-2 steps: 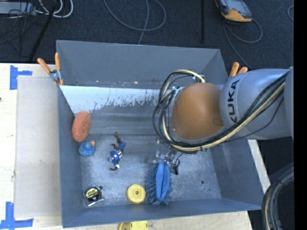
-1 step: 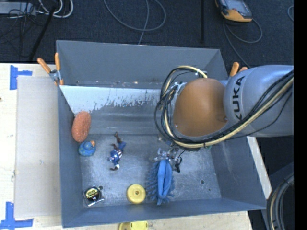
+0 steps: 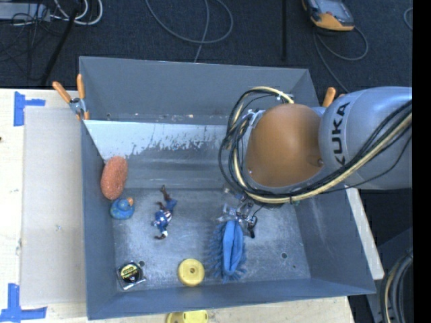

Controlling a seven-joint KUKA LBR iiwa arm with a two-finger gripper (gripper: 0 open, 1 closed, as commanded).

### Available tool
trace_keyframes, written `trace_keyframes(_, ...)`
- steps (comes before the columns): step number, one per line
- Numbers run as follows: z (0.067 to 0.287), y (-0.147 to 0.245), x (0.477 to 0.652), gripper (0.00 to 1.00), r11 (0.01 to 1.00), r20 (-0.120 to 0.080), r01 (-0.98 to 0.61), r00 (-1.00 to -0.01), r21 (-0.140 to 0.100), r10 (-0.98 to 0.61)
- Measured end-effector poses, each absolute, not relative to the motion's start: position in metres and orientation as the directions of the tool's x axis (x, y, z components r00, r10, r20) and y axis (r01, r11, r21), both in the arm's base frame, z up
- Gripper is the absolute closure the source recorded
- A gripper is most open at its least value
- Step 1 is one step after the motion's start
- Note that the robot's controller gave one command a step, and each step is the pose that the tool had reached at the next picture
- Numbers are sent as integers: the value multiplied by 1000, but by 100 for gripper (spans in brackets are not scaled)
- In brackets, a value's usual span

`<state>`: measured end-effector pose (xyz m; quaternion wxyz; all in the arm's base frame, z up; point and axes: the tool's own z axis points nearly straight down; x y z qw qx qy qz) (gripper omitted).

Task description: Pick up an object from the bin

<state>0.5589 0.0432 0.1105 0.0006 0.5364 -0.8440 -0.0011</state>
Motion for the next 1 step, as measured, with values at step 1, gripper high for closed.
trace_keyframes(1, 121, 43, 560, 100, 425, -2, -905, -425, -1, -905)
